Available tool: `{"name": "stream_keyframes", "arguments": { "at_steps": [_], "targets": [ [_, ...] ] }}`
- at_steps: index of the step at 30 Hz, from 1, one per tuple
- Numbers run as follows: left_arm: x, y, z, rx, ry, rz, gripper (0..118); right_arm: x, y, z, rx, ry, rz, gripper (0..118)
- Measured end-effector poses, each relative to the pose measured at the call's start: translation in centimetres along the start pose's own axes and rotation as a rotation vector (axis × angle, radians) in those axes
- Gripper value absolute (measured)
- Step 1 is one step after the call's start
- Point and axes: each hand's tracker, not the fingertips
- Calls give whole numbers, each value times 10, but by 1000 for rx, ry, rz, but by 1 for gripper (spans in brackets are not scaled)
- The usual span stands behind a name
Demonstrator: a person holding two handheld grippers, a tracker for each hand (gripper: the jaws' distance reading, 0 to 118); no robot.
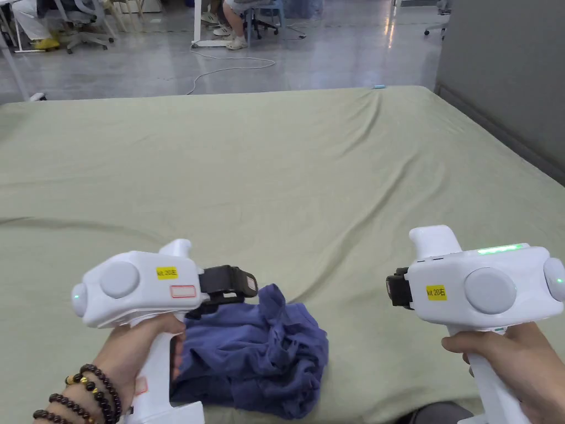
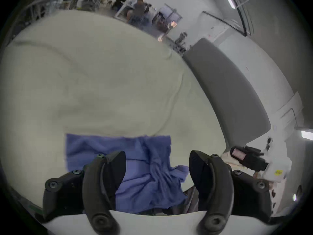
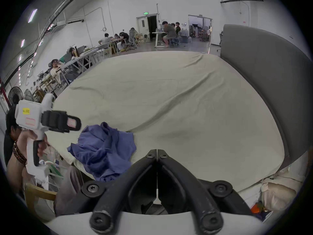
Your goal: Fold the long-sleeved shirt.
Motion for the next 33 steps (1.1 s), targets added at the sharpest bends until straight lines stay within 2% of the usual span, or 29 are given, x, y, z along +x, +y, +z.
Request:
{"name": "stream_keyframes", "arguments": {
  "at_steps": [1, 2, 3, 4, 7, 14, 18, 21, 24, 26, 30, 33],
  "targets": [
    [-2, -2, 8, 42, 44, -9, 68, -1, -1, 0, 3, 4, -1, 0],
    [-2, -5, 12, 78, 96, -56, 39, -2, -2, -1, 6, 8, -2, 0],
    [10, -15, 14, 110, 193, -142, 3, -4, -2, -2, 8, 17, -4, 0],
    [14, -25, 11, 143, 286, -196, 0, -5, -3, -3, 8, 24, -6, 0],
    [25, -51, -23, 99, 266, -301, 0, -10, -4, -8, 4, 35, -3, 0],
    [77, -114, -121, -1, 336, -600, 0, -7, -13, -6, 8, 34, -15, 0],
    [100, -143, -158, -86, 285, -579, 0, 2, -20, -5, 6, 22, -44, 0],
    [112, -151, -167, -57, 295, -625, 0, 6, -24, -6, -6, 12, -52, 0],
    [114, -129, -158, -119, 226, -506, 0, 10, -25, -8, -9, 13, -76, 0],
    [110, -109, -136, -104, 94, -387, 0, 10, -23, -10, 1, 59, -113, 0],
    [86, -59, -78, 46, 67, -303, 0, -5, -11, -31, -17, 215, -177, 0],
    [49, -26, -44, 91, 80, -171, 0, -27, -2, -67, -97, 370, -228, 0]
  ]
}}
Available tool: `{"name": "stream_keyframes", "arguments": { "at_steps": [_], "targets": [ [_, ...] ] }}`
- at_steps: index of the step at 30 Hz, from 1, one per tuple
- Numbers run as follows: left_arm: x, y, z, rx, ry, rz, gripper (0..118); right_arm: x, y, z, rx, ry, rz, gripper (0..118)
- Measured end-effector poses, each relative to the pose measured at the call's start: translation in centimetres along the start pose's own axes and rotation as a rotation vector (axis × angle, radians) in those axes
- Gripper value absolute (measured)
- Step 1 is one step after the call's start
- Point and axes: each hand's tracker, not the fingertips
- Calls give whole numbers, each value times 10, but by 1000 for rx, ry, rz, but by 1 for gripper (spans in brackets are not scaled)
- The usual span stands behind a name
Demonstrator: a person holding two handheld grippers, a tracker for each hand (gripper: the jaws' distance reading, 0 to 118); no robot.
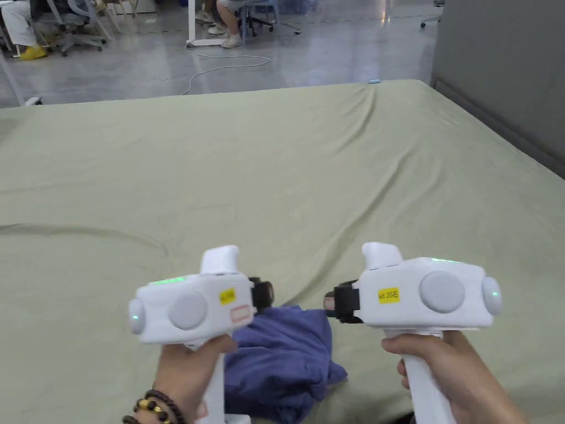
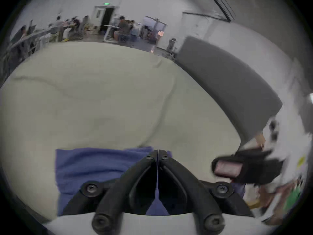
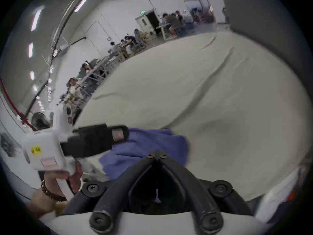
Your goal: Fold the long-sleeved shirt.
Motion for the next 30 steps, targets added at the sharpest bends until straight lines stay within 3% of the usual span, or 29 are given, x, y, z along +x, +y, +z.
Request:
{"name": "stream_keyframes", "arguments": {
  "at_steps": [4, 7, 10, 11, 12, 13, 14, 16, 22, 28, 29, 30],
  "targets": [
    [-64, 9, 27, 0, 17, 142, 0, -12, 6, -61, -119, 107, -85, 0],
    [-108, -2, 42, -16, -18, 289, 0, -4, 0, -97, -213, 193, -211, 0],
    [-145, -17, 53, -3, 14, 398, 5, 9, -13, -115, -268, 98, -217, 0],
    [-157, -22, 56, -10, -2, 423, 14, 12, -17, -119, -281, 20, -176, 0],
    [-169, -26, 56, -16, -22, 456, 40, 15, -20, -122, -292, -42, -137, 0],
    [-179, -30, 55, -49, -54, 497, 59, 19, -25, -123, -284, -35, -121, 0],
    [-185, -33, 54, -77, -72, 524, 65, 23, -25, -122, -257, 65, -160, 0],
    [-194, -43, 45, -137, -83, 575, 65, 27, -22, -120, -268, 59, -220, 0],
    [-185, -66, -2, -230, -247, 675, 64, 23, -21, -120, -272, 48, -165, 0],
    [-169, -55, -14, -242, -208, 520, 63, 24, -23, -120, -263, 45, -163, 0],
    [-165, -54, -15, -249, -199, 487, 60, 24, -23, -121, -263, 43, -161, 0],
    [-159, -52, -14, -249, -170, 429, 40, 23, -23, -121, -264, 41, -158, 0]
  ]
}}
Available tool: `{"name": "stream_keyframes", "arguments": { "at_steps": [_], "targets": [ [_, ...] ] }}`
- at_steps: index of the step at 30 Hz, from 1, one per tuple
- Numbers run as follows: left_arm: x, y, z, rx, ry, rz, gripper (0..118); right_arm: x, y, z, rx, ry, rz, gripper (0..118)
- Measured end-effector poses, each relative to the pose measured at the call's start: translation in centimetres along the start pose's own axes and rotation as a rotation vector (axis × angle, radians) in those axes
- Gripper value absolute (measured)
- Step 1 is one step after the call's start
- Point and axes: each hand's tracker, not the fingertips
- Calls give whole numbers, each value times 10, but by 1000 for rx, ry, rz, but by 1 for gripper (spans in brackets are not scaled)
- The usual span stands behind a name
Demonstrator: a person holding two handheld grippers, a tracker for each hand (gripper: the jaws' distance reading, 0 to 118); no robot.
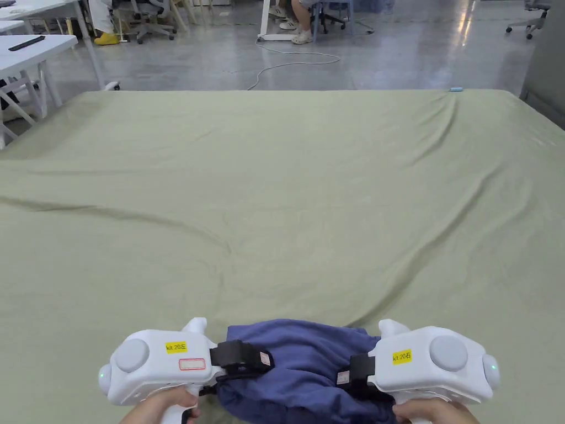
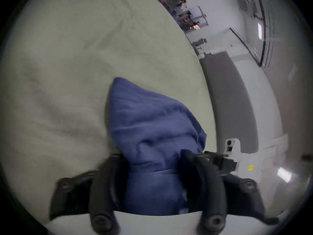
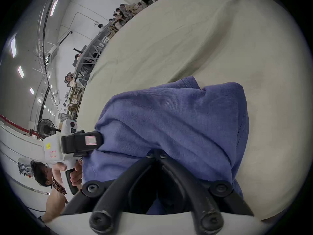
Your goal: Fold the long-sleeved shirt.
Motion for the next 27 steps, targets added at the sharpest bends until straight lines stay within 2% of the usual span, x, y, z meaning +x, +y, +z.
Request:
{"name": "stream_keyframes", "arguments": {
  "at_steps": [1, 2, 6, 9, 11, 14, 17, 21, 27],
  "targets": [
    [6, -1, -1, 13, 37, -61, 12, -1, 0, 0, -1, -2, 3, 0],
    [12, -4, -4, -2, -25, -67, 10, -1, 1, 1, -1, -3, 6, 0],
    [37, -7, -2, 17, 50, -159, 10, -13, 1, 4, -6, -46, 28, 0],
    [40, 0, 14, 49, 59, -188, 10, -34, 5, 7, 1, -112, 105, 0],
    [37, 5, 27, 84, 17, -161, 10, -55, 6, 11, 54, -105, 164, 0],
    [32, 8, 52, 150, 54, -196, 10, -102, 9, 14, 141, -111, 287, 0],
    [17, 14, 83, 195, 59, -162, 10, -157, 11, 7, 211, -147, 433, 0],
    [-23, 33, 147, 243, 108, -148, 10, -229, 10, -21, 257, -88, 550, 0],
    [-123, 69, 266, 359, 316, -98, 10, -328, -3, -94, 249, -1, 714, 0]
  ]
}}
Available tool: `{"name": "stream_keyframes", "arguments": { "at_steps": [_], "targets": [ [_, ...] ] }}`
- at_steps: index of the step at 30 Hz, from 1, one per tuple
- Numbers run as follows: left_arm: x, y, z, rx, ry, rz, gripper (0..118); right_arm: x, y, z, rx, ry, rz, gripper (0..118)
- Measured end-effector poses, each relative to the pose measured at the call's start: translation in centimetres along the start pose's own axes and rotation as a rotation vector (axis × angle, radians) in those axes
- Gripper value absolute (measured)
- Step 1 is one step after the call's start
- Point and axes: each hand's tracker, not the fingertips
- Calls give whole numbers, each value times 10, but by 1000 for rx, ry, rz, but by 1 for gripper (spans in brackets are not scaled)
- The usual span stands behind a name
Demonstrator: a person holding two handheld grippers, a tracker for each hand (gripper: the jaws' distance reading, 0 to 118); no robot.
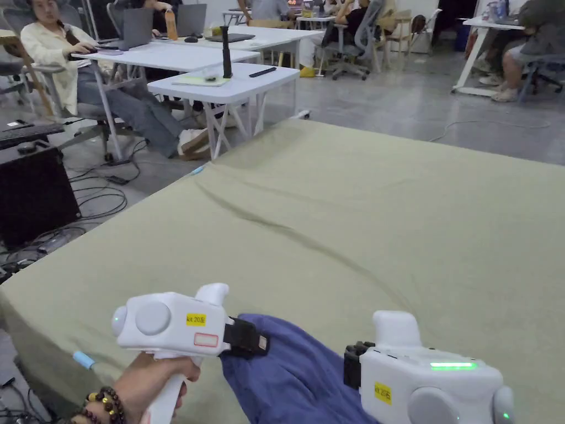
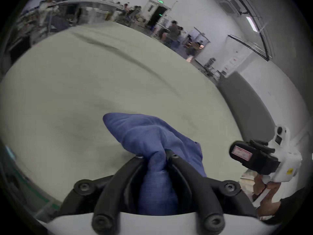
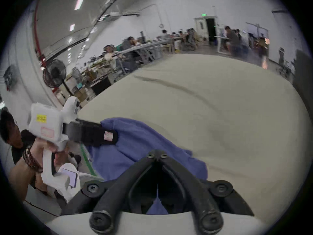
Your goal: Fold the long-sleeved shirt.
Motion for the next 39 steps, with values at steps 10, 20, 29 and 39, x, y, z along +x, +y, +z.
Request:
{"name": "stream_keyframes", "arguments": {
  "at_steps": [10, 20, 29, 39],
  "targets": [
    [-140, 27, 41, 61, 184, 160, 17, -83, 14, -92, 16, 67, 124, 0],
    [-87, 28, 64, 204, 297, 92, 86, -54, 16, -60, 25, 57, 110, 0],
    [129, 17, 50, 387, 163, -258, 7, 42, 11, 82, 213, -101, 48, 0],
    [381, -72, -38, 655, 14, -625, 0, 183, -49, 260, 389, -532, -160, 0]
  ]
}}
